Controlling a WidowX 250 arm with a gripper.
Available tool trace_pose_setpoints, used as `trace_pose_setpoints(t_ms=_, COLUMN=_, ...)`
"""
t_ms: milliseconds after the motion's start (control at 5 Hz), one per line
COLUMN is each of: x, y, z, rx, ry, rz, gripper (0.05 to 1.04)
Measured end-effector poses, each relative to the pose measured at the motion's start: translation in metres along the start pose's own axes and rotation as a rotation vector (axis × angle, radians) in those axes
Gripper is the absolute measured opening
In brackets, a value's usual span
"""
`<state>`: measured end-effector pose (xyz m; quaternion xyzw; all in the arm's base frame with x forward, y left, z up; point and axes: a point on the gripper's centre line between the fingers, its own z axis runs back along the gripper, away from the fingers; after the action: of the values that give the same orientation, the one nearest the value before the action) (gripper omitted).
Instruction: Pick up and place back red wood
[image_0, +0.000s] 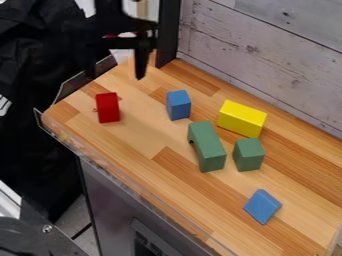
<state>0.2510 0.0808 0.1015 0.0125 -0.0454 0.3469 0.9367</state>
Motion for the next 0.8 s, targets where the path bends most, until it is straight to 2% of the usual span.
trace_pose_setpoints(t_ms=200, x=-0.011, y=-0.023, z=0.005, rx=-0.042, ry=-0.030, rz=-0.169, gripper=1.000)
trace_pose_setpoints(t_ms=400, x=-0.027, y=-0.040, z=0.000, rx=-0.141, ry=-0.033, rz=-0.302, gripper=1.000)
trace_pose_setpoints(t_ms=600, x=-0.038, y=-0.046, z=-0.007, rx=-0.178, ry=-0.027, rz=-0.372, gripper=1.000)
trace_pose_setpoints(t_ms=800, x=-0.042, y=-0.043, z=-0.013, rx=-0.157, ry=-0.032, rz=-0.422, gripper=1.000)
